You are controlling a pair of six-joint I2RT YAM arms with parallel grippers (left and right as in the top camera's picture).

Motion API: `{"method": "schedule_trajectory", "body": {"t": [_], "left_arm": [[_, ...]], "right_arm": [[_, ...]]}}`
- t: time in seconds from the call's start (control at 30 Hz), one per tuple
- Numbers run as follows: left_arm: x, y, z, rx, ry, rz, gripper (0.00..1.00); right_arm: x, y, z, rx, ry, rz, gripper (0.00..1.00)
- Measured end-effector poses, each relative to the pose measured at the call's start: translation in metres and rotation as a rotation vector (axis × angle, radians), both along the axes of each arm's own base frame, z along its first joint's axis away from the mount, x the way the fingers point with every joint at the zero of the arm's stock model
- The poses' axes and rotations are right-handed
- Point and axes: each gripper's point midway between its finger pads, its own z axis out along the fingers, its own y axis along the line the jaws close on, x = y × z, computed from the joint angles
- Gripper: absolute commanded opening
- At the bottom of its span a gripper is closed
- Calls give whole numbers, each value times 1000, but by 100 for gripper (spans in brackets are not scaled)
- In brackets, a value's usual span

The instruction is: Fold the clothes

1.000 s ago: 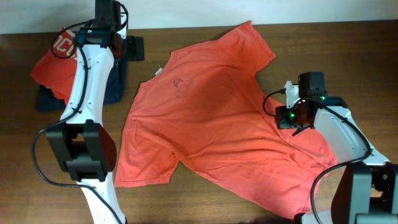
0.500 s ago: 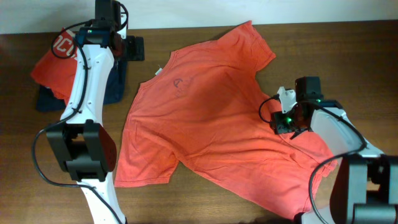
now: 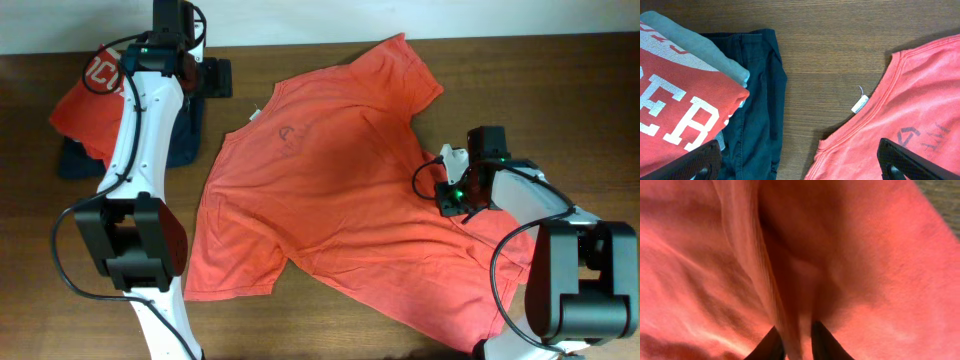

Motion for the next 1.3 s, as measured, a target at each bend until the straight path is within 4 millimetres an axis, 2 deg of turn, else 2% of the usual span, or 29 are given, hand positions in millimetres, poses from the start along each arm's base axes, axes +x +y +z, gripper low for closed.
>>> {"method": "schedule_trajectory", "body": {"t": [0.13, 0.3, 0.6, 0.83, 0.97, 1.13, 1.23, 1.3], "left_arm": [[0, 0, 0, 0, 0, 0, 99], [0, 0, 0, 0, 0, 0, 99], [0, 0, 0, 0, 0, 0, 99], [0, 0, 0, 0, 0, 0, 99], [0, 0, 0, 0, 0, 0, 99], [0, 0, 0, 0, 0, 0, 99], [0, 0, 0, 0, 0, 0, 99], [0, 0, 0, 0, 0, 0, 99]], "right_arm": [[3, -6, 1, -33, -6, -6, 12], [22, -19, 15, -103, -56, -24, 8], [61, -53, 41, -290, -199, -88, 7], [78, -71, 52, -374, -277, -91, 7], [87, -89, 59, -391, -323, -127, 7], [94, -110, 57, -398, -352, -177, 12], [102, -117, 49, -376, -372, -183, 23], [108, -120, 43, -362, -388, -186, 26]]}}
